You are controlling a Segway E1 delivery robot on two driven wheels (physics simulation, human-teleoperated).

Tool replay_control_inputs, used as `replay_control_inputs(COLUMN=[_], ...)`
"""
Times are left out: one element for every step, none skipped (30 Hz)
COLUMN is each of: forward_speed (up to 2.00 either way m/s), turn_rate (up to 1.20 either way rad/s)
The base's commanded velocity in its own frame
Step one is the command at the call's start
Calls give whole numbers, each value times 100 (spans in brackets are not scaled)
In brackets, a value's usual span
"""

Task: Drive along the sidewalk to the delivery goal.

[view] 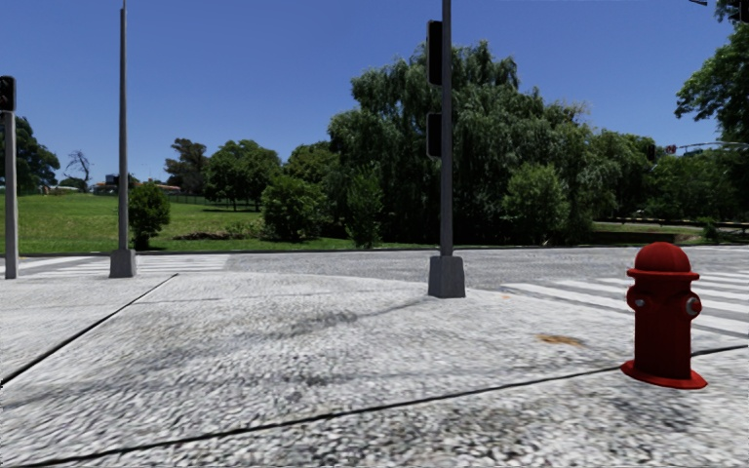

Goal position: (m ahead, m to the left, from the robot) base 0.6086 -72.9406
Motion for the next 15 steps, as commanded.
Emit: replay_control_inputs(forward_speed=[176, 176, 176, 176, 176, 176, 177, 179, 179, 179, 179, 179, 179, 179, 178], turn_rate=[0, 0, 0, 0, 0, 0, 0, -12, -38, -49, -49, -51, -52, -52, -52])
